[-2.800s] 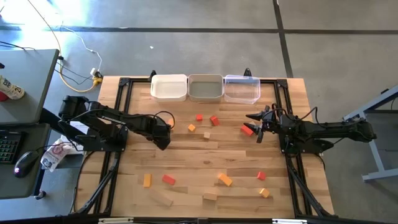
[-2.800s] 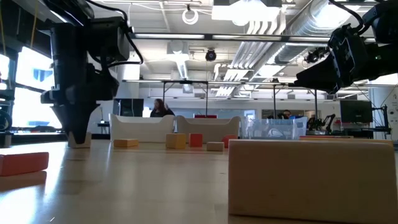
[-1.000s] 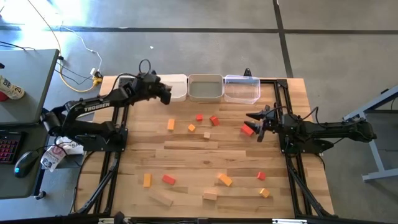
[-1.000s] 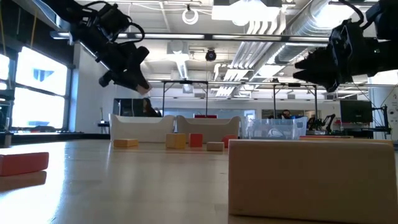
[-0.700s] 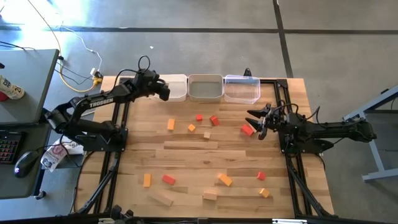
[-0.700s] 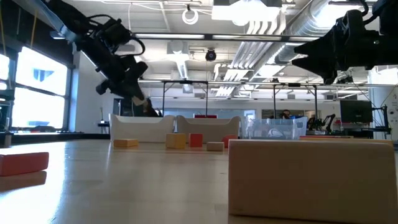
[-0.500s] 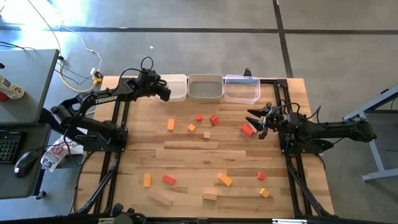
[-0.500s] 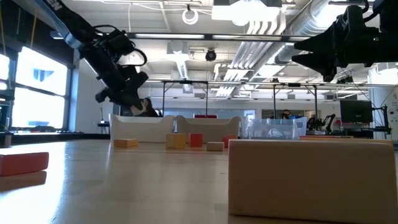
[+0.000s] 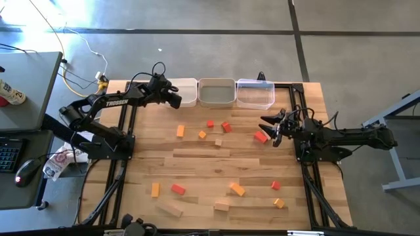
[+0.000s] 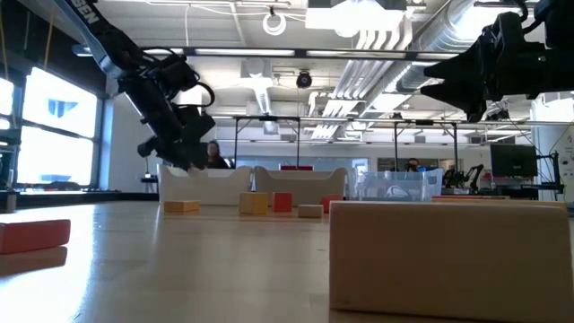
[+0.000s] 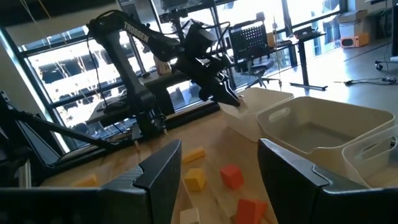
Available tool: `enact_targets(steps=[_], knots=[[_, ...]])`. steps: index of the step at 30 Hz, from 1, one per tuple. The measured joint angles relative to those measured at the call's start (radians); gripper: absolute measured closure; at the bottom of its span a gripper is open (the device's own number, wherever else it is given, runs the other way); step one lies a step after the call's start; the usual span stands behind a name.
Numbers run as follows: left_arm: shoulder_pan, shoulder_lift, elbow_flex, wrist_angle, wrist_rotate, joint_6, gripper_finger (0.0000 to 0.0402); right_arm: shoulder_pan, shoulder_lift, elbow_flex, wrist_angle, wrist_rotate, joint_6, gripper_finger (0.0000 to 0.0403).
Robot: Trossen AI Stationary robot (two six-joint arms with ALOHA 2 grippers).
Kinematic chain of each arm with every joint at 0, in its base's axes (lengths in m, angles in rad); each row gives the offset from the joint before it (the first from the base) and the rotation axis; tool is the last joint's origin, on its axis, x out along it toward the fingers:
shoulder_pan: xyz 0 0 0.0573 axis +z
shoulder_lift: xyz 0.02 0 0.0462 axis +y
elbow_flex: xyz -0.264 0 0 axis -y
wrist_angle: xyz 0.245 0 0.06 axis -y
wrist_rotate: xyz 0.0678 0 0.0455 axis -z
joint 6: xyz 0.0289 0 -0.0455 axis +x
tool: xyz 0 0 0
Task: Sort & place blocks by color
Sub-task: Put the brown block into the white bin, then put the orange block into the transparent bin
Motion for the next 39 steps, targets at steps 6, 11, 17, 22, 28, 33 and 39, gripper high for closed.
enact_targets(steps=[6, 11, 17, 22, 28, 33, 39], knots=[[-0.001, 0.000, 0.000, 0.020, 0.088, 0.000, 0.0211, 0.000, 0.000, 0.000, 0.000, 0.000, -0.002, 0.0203], [-0.001, 0.000, 0.031, -0.009, 0.107, 0.000, 0.0202, 0.000, 0.000, 0.032, -0.089, 0.001, -0.001, 0.0203], [-0.019, 0.000, 0.163, -0.168, 0.104, 0.048, 0.0211, 0.000, 0.059, 0.242, -0.523, 0.031, 0.062, 0.0203], [-0.062, 0.000, 0.242, -0.298, 0.086, 0.108, 0.0220, 0.000, 0.138, 0.375, -0.728, 0.025, 0.115, 0.0203], [-0.123, -0.027, 0.256, -0.426, 0.038, 0.147, 0.0228, 0.000, 0.233, 0.466, -0.882, 0.003, 0.201, 0.0203], [-0.176, -0.071, 0.256, -0.502, 0.040, 0.130, 0.0229, 0.000, 0.314, 0.483, -0.919, -0.024, 0.285, 0.0203], [-0.256, -0.122, 0.256, -0.548, 0.041, 0.104, 0.0229, 0.000, 0.420, 0.483, -0.910, -0.048, 0.388, 0.0203]])
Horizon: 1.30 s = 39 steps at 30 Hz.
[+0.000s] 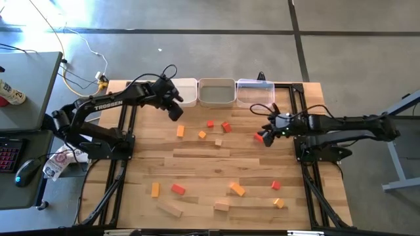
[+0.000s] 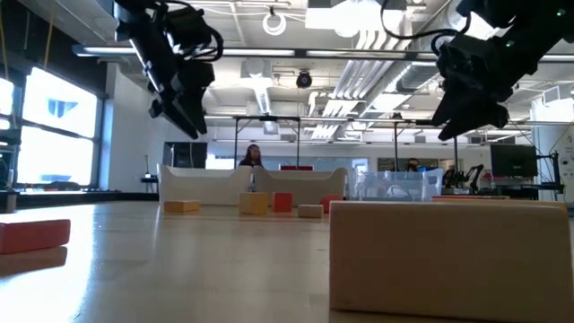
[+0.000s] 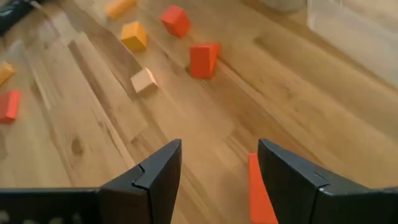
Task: Sort & place blocks by color
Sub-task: Put the orange block into the transparent bin
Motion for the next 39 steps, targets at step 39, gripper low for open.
enact_targets(steps=[39], knots=[[-0.209, -0.010, 0.000, 0.007, 0.000, -0.080, 0.0229, 0.000, 0.471, 0.001, 0.038, 0.016, 0.012, 0.0203]])
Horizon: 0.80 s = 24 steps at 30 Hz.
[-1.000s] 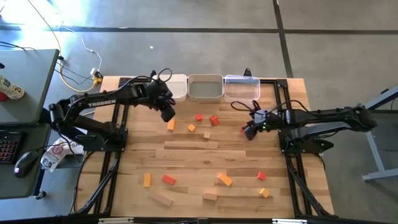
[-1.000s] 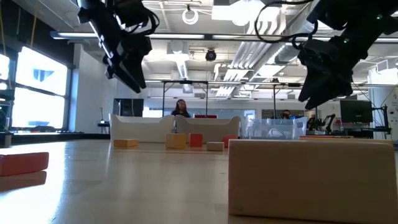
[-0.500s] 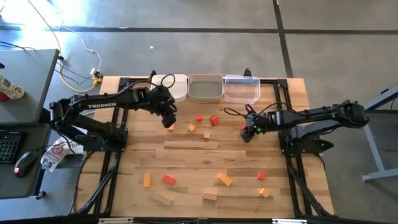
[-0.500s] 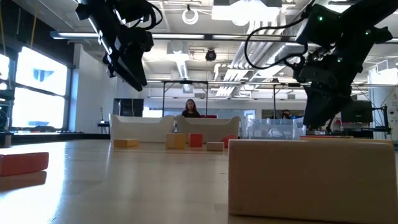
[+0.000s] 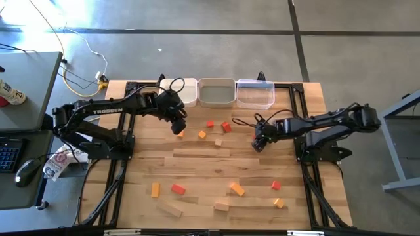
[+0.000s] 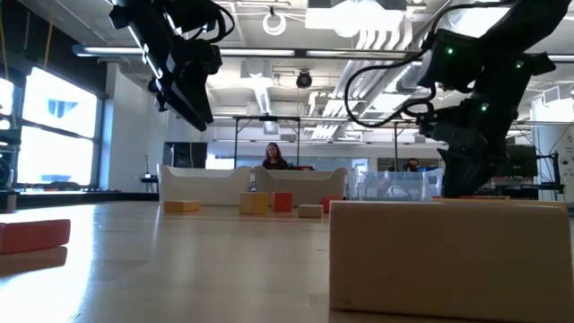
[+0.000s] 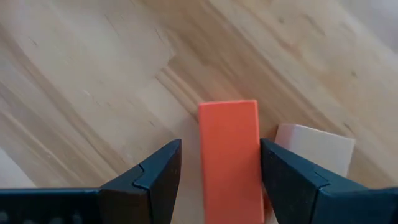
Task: Sort & place blocks by color
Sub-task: Put the orange block into the transparent bin
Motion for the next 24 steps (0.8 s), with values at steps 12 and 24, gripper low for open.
enact_targets(steps=[12, 24], knots=[[0.000, 0.000, 0.000, 0.001, 0.000, -0.003, 0.0229, 0.000, 0.084, 0.004, 0.012, -0.037, 0.000, 0.0296], [0.000, 0.000, 0.000, 0.009, -0.003, -0.026, 0.0229, -0.019, -0.017, -0.001, 0.101, -0.024, 0.009, 0.0297]])
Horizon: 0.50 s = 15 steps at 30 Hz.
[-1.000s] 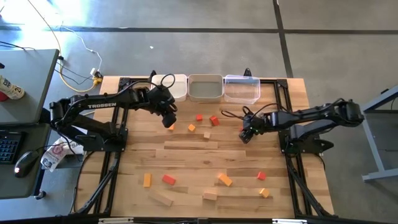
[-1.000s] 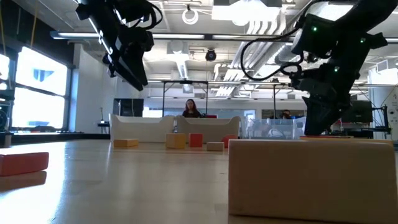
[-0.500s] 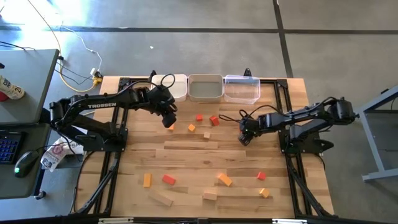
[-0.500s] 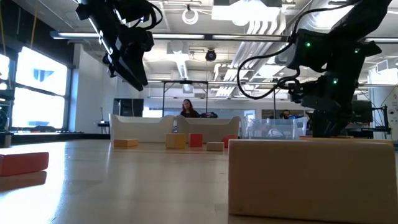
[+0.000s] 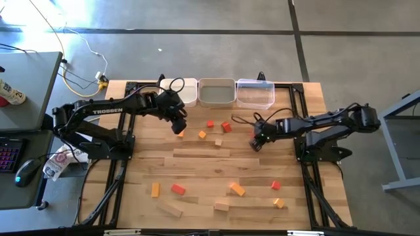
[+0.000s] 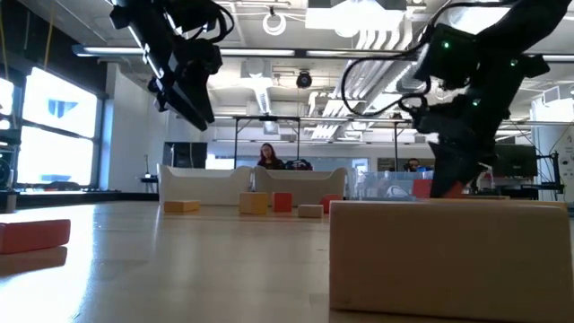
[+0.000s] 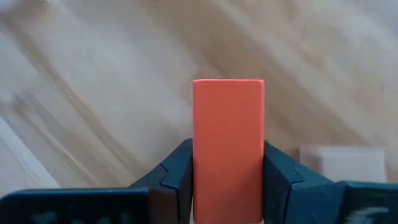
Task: Sort & place blocks by color
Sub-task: Put the orange block into the transparent bin
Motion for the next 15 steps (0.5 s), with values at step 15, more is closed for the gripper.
enact_targets(steps=[15], knots=[[0.000, 0.000, 0.000, 0.026, 0.000, 0.000, 0.0229, -0.235, -0.057, 0.000, 0.405, 0.029, -0.208, 0.0297]])
